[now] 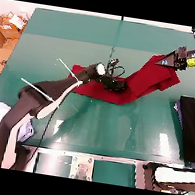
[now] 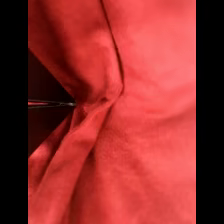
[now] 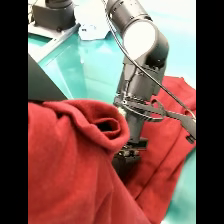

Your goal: Fold the shirts.

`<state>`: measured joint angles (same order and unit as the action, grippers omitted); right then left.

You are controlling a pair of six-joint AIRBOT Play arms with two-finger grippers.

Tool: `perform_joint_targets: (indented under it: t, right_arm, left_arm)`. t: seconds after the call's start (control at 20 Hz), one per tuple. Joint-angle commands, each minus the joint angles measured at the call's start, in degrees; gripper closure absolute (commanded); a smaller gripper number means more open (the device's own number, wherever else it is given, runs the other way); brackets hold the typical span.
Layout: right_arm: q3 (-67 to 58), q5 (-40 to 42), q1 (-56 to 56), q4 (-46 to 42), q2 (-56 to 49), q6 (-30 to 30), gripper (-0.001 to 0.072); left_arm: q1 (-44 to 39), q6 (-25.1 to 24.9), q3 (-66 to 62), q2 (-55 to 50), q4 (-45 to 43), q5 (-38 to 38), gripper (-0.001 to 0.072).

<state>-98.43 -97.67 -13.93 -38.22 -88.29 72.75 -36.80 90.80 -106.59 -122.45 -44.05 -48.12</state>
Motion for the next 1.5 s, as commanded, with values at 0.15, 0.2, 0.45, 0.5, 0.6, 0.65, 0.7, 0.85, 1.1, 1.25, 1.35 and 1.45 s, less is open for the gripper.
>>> perform_joint_targets:
  t: [0.15,0.2,0.45,0.5,0.6,0.65,0.7,0.85,1.1,1.25,1.35,1.45]
  right_arm:
    - [0.5,0.8,6.2,0.3,0.7,3.4,0.0691]
    - [0.5,1.3,8.3,0.2,0.7,4.3,0.0691]
    - [2.3,19.3,25.2,0.1,-0.2,10.1,0.0691]
    - [2.9,25.5,29.6,0.0,-1.5,11.4,0.0691]
    - [3.8,38.8,38.5,0.1,-6.1,13.3,0.0690]
    - [3.8,45.9,42.8,0.1,-9.5,14.2,0.0690]
    - [3.8,55.6,47.4,0.3,-13.7,15.3,0.0620]
    - [3.7,84.6,56.4,8.1,-24.4,15.3,0.0195]
    - [3.7,67.6,46.4,12.2,-20.9,12.0,0.0692]
    - [3.8,48.4,34.8,5.2,-15.2,10.3,0.0693]
    - [5.3,40.0,28.2,-5.8,-10.8,13.4,0.0694]
    - [9.6,36.0,23.2,-15.8,-6.7,15.7,0.0693]
  left_arm:
    - [9.6,-2.8,-5.6,6.8,-9.0,-25.4,0.0686]
    - [12.2,-2.8,-8.4,7.9,-13.2,-31.9,0.0686]
    - [25.1,-4.3,-12.4,16.2,-37.8,-46.8,0.0685]
    - [27.8,-4.3,-12.4,17.6,-40.1,-46.6,0.0685]
    - [32.2,-4.3,-12.4,18.9,-40.1,-45.8,0.0685]
    - [34.2,-4.3,-12.4,19.3,-40.0,-45.4,0.0685]
    - [35.8,-4.3,-12.4,19.3,-39.8,-45.3,0.0685]
    - [38.5,-4.3,-12.4,19.2,-39.5,-45.4,0.0685]
    - [39.0,-5.9,-12.4,19.2,-38.3,-44.6,0.0685]
    - [39.0,-5.9,-12.4,19.2,-38.0,-44.4,0.0685]
    - [39.0,-5.9,-12.4,19.2,-38.0,-44.6,0.0686]
    - [39.0,-5.8,-12.4,19.2,-38.0,-44.6,0.0685]
